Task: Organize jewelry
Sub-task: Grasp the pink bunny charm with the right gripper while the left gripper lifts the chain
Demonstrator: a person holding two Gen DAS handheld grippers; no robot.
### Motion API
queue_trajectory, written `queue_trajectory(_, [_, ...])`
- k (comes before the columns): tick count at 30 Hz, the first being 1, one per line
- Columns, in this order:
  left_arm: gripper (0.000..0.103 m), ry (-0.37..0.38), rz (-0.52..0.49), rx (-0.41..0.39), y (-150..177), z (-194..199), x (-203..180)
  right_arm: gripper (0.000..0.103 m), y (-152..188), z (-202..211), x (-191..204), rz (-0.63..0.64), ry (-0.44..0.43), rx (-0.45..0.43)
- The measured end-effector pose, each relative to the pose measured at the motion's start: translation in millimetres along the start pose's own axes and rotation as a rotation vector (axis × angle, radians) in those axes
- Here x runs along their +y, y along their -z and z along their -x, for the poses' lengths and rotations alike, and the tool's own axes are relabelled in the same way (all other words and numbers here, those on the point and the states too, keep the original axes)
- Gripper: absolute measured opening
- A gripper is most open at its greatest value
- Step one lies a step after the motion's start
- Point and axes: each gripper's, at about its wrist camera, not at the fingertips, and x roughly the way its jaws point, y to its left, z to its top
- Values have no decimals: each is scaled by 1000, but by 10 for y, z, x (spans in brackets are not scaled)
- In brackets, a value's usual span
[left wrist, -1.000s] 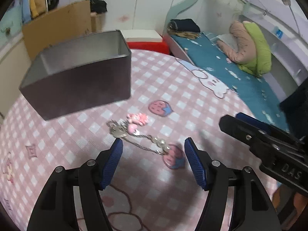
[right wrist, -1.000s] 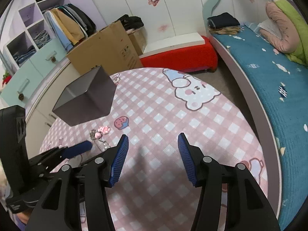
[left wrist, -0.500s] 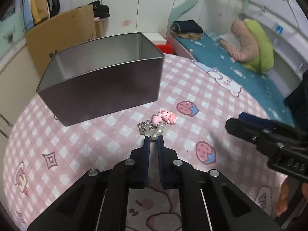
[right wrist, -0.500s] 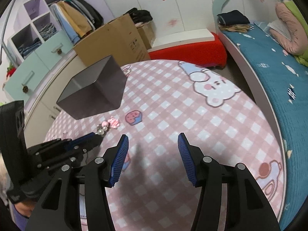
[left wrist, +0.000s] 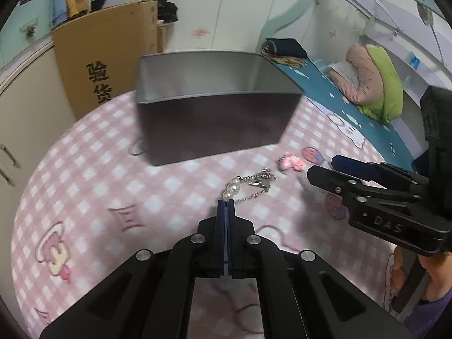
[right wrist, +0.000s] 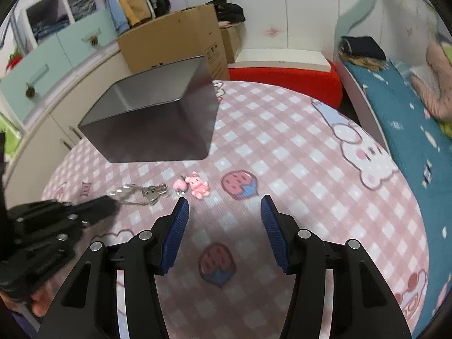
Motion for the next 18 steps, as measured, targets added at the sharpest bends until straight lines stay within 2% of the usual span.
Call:
queue_trajectory(7, [0, -24, 42, -41, -39, 185, 272, 50, -82, -108, 172, 68, 48, 12])
queue_trajectory(11, [0, -11, 49, -49, -48, 238, 356, 35, -119, -147, 272, 124, 65, 20])
queue_trajectory(14, [0, 3, 45, -49, -33, 248, 355, 24, -144, -161, 333, 157, 47, 30])
queue_trajectory(16, [0, 13, 44, -47, -34, 251, 350, 18, -146, -161, 369, 176, 37, 35])
queue_trajectory(18, [0, 21, 36, -48, -38, 259, 322, 17, -145, -155, 390, 183, 44, 38])
